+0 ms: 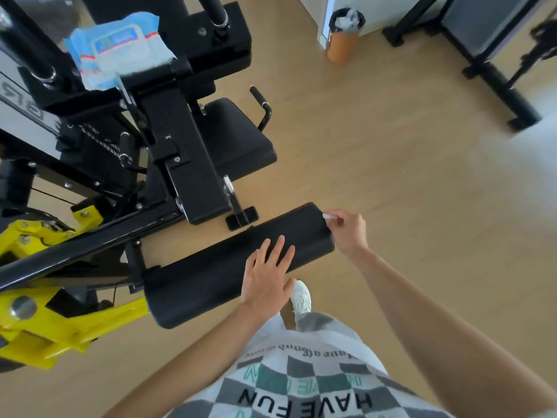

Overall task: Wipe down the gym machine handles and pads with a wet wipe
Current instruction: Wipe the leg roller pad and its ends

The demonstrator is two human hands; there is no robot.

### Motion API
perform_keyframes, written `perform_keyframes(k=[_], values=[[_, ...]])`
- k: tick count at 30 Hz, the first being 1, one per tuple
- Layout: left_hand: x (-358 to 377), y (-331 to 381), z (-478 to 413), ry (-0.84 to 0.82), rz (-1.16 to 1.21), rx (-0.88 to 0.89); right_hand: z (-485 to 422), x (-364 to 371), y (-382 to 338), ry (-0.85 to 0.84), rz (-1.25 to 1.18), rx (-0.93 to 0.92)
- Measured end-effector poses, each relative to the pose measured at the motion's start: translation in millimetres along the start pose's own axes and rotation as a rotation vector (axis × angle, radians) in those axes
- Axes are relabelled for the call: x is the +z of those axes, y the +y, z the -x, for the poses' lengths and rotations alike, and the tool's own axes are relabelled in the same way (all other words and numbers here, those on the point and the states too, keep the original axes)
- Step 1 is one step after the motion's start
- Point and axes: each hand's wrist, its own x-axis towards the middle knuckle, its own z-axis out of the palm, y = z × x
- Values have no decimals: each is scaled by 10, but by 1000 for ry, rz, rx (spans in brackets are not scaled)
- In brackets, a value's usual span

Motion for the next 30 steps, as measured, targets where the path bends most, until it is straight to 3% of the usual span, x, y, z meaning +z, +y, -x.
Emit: perform_keyframes(k=[12,17,22,30], values=[[89,-115,-98,77,21,19,264,-157,282,-32,165,118],[26,-274,-385,75,102,-45,50,-199,105,34,123,114],[-87,-450,-643,-18,107,-42,-220,-102,-29,-33,59,85],[-172,-450,-764,-30,250,-133,-139,-240,205,-199,85,-46]])
